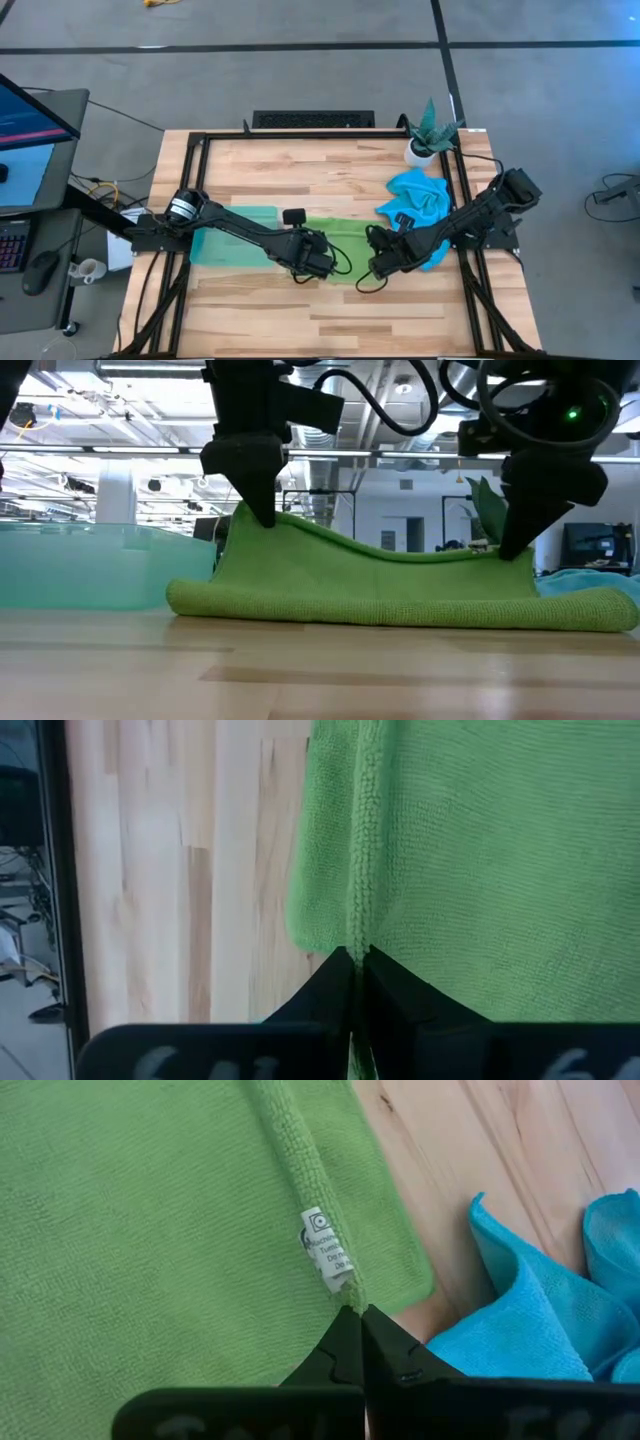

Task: Roll microfiber towels into tight, uniform cylinder then place into a basket
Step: Fold the green towel

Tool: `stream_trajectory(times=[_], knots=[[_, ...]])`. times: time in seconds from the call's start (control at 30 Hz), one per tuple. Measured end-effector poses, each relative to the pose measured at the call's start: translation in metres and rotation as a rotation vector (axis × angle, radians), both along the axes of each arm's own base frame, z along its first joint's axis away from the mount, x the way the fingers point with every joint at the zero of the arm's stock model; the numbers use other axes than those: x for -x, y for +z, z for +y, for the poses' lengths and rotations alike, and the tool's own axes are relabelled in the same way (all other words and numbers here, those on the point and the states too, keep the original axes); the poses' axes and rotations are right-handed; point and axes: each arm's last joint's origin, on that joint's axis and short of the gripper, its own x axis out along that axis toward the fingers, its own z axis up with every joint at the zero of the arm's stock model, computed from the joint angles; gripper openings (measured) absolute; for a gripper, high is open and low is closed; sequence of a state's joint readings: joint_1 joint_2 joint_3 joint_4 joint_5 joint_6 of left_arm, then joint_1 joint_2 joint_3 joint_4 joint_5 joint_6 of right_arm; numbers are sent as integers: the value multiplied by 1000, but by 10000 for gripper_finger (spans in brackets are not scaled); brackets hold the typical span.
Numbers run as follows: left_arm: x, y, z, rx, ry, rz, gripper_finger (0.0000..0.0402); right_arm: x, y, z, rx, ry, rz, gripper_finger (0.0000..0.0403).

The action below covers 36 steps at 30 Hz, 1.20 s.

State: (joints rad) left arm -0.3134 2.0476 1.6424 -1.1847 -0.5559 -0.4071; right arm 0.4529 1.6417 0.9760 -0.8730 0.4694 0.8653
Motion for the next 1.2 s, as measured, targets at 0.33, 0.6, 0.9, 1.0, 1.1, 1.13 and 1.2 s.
stream_trajectory(times=[0.33, 0.6, 0.9, 1.0, 1.1, 1.13, 1.2], knots=[[-6, -1, -2, 60, -30, -33, 14, 0, 0, -1, -8, -3, 4, 7], [-7, -2, 0, 99, -34, -23, 47, 0, 0, -1, -8, -2, 3, 8], [-7, -3, 8, 49, 9, -31, 141, -1, 0, -2, -10, -8, 0, 8], [-5, -3, 11, 51, 31, -8, 156, -3, 0, -4, -13, -18, -6, 8], [-3, -3, 12, 47, 37, 4, 160, -5, 0, -7, -21, -21, -12, 8], [-3, -3, 11, 49, 36, 5, 160, -6, 0, -7, -25, -17, -8, 9], [-3, -3, 9, 58, 29, 8, 158, -6, 0, -9, -25, -9, -2, 12]])
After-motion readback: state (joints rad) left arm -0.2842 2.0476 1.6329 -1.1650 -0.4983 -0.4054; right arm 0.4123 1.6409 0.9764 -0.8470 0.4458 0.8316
